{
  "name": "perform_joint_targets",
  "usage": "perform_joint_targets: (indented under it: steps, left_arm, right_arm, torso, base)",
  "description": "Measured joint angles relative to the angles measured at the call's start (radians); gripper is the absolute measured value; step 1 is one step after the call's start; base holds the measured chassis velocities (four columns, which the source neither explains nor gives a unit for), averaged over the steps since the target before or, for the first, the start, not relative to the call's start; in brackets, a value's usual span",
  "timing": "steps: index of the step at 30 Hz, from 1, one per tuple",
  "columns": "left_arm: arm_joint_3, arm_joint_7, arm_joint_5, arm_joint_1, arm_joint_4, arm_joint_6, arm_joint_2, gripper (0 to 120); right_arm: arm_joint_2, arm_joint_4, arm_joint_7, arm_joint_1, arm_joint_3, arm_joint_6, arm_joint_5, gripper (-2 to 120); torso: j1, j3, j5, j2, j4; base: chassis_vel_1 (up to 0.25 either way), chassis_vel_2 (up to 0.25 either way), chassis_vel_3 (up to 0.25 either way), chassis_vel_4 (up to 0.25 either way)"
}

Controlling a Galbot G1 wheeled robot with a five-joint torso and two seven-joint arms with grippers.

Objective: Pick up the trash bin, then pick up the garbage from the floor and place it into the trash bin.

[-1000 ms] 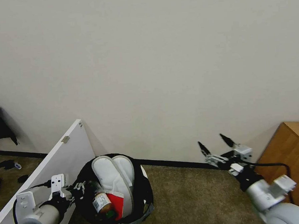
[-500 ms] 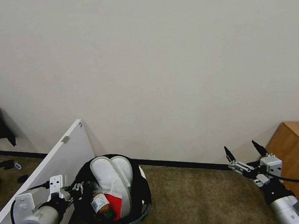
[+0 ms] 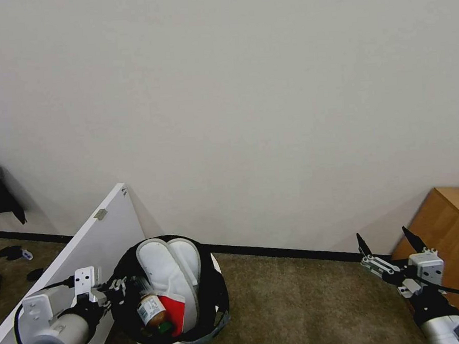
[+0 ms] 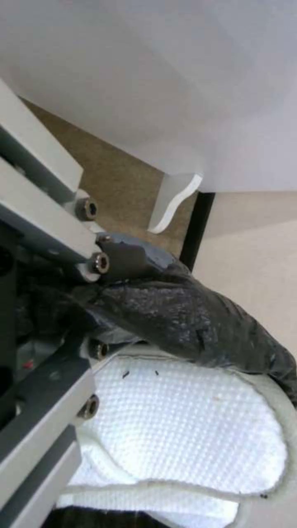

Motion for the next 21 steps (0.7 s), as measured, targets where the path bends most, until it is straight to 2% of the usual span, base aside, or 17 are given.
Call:
perform_joint_targets:
  steps: [3,6,21]
  left_arm:
    - [-0.003,0.004,0.004,-0.001,0.003,0.000,-0.004,4]
    - [-0.003,0.006,0.004,-0.001,0.004,0.000,-0.006,4]
    - [-0.006,0.009,0.003,-0.002,0.005,0.000,-0.006,4]
  right_arm:
    - [0.052,-0.002,-0.004,-0.001,0.013,0.009,-0.018,100]
    - [0.067,-0.002,-0.006,0.000,0.014,0.012,-0.024,100]
    - [0.068,0.003,-0.015,-0.003,0.026,0.014,-0.020,100]
  torso:
    - [0.000,0.000,0.0000,0.000,-0.0001]
    - [0.000,0.000,0.0000,0.000,-0.0001]
    - [0.000,0.000,0.0001,0.000,0.0000]
  base:
    - [0.000,0.000,0.000,0.000]
    - [0.000,0.000,0.000,0.000]
    - [0.000,0.000,0.000,0.000]
